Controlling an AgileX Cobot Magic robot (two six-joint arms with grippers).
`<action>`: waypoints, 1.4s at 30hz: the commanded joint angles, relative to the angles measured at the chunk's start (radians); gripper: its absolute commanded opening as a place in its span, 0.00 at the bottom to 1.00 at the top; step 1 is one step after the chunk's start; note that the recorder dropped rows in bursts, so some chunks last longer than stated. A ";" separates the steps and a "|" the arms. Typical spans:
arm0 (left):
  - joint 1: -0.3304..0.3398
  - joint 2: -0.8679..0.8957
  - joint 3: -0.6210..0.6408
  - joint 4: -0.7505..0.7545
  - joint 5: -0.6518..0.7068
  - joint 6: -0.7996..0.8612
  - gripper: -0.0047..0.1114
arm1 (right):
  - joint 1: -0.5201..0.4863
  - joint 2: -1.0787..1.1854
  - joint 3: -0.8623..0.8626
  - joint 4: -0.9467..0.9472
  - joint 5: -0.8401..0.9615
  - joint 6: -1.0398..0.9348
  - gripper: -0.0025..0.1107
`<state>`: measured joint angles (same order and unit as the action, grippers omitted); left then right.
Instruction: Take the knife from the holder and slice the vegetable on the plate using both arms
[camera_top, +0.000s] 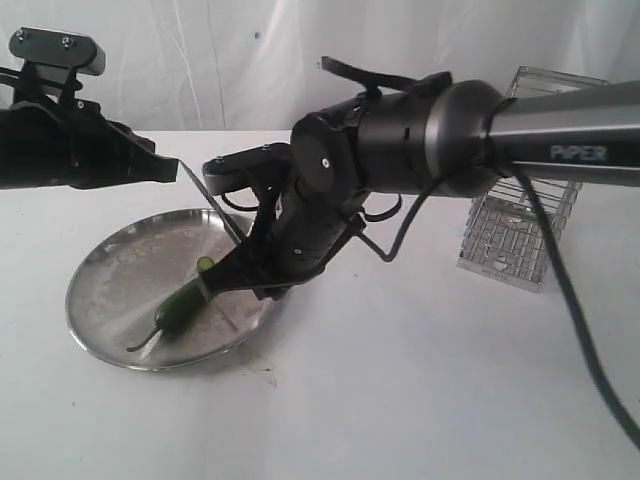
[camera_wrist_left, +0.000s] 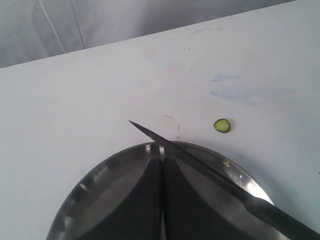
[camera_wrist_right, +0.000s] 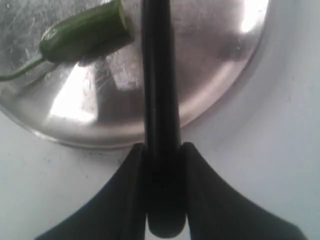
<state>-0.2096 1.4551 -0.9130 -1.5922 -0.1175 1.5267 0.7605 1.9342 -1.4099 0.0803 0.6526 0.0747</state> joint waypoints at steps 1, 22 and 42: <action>0.000 -0.010 0.011 0.001 -0.052 -0.002 0.04 | -0.004 0.086 -0.069 0.003 -0.021 -0.012 0.15; 0.000 -0.012 0.073 -0.010 -0.070 -0.002 0.04 | -0.004 -0.002 -0.094 -0.088 0.197 -0.039 0.11; 0.000 -0.014 0.167 -0.015 -0.070 -0.006 0.04 | -0.925 -0.477 0.004 -0.174 0.196 0.167 0.02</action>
<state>-0.2096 1.4513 -0.7515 -1.5837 -0.2003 1.5267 -0.0639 1.4855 -1.4636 -0.0942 0.8543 0.1691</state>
